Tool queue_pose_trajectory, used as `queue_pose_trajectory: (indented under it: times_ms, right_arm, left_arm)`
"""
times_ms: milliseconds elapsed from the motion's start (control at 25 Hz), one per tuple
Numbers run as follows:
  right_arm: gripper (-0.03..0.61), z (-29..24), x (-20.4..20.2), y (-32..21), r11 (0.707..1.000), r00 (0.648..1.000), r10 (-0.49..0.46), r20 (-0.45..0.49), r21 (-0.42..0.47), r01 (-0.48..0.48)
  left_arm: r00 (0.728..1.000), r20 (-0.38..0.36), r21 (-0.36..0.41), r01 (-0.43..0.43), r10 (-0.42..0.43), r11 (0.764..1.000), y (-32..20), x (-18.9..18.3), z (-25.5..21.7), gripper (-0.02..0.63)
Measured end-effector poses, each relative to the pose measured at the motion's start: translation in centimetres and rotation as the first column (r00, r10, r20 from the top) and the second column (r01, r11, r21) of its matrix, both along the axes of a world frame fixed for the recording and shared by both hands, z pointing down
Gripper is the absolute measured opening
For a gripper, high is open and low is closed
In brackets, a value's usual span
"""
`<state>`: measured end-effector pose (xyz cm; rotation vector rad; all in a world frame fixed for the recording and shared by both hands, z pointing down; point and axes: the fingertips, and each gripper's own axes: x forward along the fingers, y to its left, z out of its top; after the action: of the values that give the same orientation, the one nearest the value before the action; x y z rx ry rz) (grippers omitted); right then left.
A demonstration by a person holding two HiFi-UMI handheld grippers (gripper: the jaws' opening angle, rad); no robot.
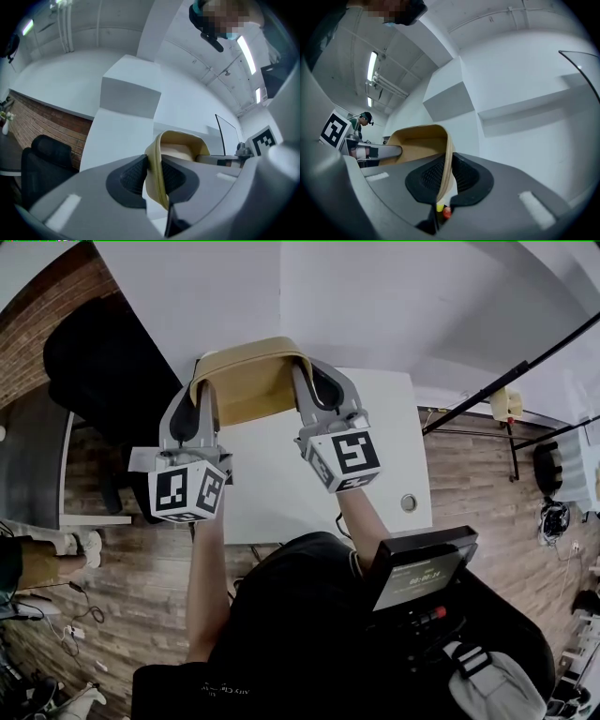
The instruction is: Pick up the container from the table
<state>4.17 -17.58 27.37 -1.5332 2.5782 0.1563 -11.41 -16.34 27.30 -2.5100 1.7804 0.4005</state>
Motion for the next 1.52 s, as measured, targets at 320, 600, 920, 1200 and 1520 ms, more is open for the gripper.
queue_pose_trajectory:
  times_ms: [320, 600, 920, 1200, 1520]
  right_arm:
    - [0.029, -1.0, -0.4, 0.6, 0.999, 1.000, -0.014, -0.007, 0.040, 0.015]
    - [0.029, -2.1, 0.0, 1.2, 0.996, 1.000, -0.014, 0.002, 0.085, 0.014]
    - [0.029, -2.9, 0.1, 1.8, 0.995, 1.000, -0.011, 0.011, 0.104, 0.010]
    - [0.029, -3.2, 0.6, 2.1, 0.992, 1.000, -0.005, 0.011, 0.122, 0.004]
    - [0.029, -3.3, 1.0, 2.1, 0.992, 1.000, 0.000, 0.014, 0.128, -0.002]
  left_arm:
    - [1.000, 0.018, 0.054, 0.007, -0.008, 0.999, 0.7, -0.3, -0.9, 0.055]
    - [0.999, 0.037, 0.102, 0.017, -0.021, 0.995, 1.3, 0.1, -2.2, 0.055]
    - [0.998, 0.059, 0.142, 0.023, -0.032, 0.990, 2.0, 0.2, -3.2, 0.054]
    - [0.997, 0.068, 0.171, 0.018, -0.030, 0.985, 2.2, 0.7, -3.4, 0.054]
    - [0.997, 0.076, 0.186, 0.016, -0.031, 0.982, 2.2, 1.0, -3.6, 0.054]
